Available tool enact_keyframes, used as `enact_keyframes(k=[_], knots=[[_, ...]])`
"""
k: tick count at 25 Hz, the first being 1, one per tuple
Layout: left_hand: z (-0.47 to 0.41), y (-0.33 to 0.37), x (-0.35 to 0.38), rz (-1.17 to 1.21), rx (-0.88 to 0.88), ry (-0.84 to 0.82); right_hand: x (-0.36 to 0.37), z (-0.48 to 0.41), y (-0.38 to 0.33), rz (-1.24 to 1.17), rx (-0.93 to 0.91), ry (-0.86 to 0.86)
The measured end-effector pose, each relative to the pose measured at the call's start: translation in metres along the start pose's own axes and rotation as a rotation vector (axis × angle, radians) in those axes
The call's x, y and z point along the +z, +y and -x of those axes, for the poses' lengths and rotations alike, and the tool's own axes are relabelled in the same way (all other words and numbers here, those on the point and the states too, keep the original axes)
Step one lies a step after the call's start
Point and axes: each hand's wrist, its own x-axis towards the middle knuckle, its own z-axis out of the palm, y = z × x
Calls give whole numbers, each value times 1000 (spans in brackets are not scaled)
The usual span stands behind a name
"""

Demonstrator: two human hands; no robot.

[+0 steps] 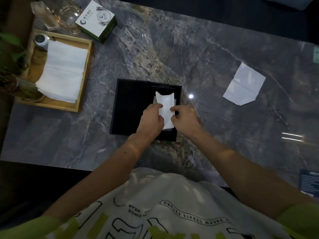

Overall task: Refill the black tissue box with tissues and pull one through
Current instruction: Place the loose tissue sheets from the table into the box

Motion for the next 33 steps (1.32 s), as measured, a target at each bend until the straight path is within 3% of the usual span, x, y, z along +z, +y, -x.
enact_keyframes(k=[12,19,25,33], knots=[[-21,-17,13,-168,-72,-278,2,-1,-9,483,-121,-144],[-20,-22,16,-195,-35,-301,2,3,-5,671,-222,-114],[-17,-19,13,-270,82,-238,-4,3,0,779,-386,27],[-26,-25,20,-443,55,-424,3,-15,10,1093,-520,-197]])
